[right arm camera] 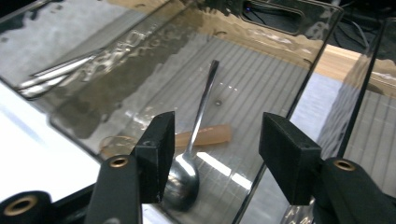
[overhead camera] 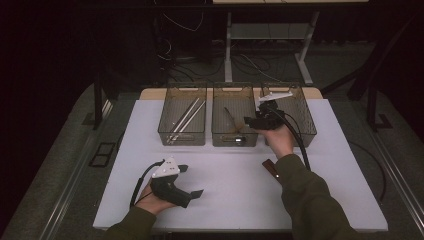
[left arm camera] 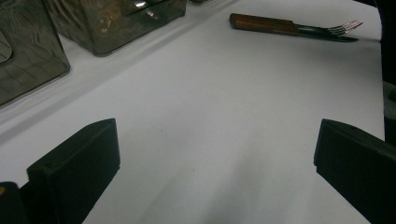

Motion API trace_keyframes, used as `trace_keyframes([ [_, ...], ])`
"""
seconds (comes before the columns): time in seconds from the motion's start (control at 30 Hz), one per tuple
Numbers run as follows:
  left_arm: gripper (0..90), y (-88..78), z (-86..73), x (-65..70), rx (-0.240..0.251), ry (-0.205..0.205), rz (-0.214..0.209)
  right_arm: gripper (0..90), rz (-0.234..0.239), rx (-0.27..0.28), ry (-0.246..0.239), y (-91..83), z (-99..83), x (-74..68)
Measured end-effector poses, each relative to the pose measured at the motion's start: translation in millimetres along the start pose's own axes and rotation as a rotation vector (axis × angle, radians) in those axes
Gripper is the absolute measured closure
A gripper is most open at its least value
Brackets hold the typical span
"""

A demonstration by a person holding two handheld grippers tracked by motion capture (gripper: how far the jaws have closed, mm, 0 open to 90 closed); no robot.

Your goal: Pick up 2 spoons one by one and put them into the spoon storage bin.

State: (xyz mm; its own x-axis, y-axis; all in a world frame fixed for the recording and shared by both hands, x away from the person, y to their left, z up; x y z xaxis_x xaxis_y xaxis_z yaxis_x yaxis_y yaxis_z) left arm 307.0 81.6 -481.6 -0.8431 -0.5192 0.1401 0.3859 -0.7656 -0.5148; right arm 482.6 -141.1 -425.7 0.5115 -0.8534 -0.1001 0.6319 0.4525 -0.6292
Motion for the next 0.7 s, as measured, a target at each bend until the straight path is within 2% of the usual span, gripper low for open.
trace_keyframes([
  [0.33, 0.0, -1.0, 0.5, -1.3, 0.001, 0.011, 0.008, 40.2, 0.078, 0.03, -0.025, -23.9, -4.2, -7.5],
  [0.7, 0.0, -2.5, 1.4, -2.9, 0.01, 0.01, 0.014, 37.0, 0.12, 0.058, -0.054, -50.3, -18.2, -6.5],
])
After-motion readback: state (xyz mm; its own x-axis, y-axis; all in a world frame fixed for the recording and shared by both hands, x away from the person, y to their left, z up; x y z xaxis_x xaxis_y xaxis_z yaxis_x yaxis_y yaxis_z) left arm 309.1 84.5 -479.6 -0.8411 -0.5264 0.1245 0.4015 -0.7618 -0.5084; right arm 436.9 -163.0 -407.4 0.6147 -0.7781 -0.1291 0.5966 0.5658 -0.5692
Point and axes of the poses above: each handheld gripper's, and its own axes: y roughly forward along the jaws, z roughly out of its top, x roughly to its right, the point moved 9 cm from there along y, roughly forward along the jaws
